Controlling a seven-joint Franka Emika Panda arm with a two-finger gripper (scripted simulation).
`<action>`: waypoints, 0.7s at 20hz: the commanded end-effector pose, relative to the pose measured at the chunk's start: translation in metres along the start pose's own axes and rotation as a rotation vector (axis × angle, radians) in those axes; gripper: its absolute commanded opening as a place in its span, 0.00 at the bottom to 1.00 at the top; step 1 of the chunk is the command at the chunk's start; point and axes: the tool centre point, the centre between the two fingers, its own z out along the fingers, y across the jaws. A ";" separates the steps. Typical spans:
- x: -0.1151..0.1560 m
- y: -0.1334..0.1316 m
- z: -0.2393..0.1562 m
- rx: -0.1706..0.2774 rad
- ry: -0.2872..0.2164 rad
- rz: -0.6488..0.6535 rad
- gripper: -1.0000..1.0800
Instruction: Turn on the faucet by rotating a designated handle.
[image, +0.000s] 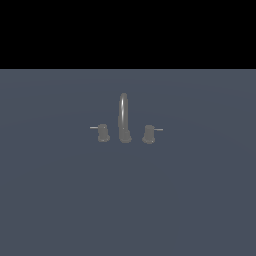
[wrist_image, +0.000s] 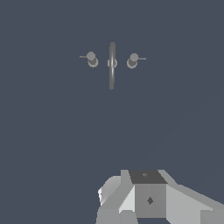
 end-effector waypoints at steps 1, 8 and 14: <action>0.002 -0.005 0.006 0.000 -0.001 0.021 0.00; 0.011 -0.027 0.032 -0.002 -0.003 0.116 0.00; 0.025 -0.053 0.064 -0.003 -0.006 0.233 0.00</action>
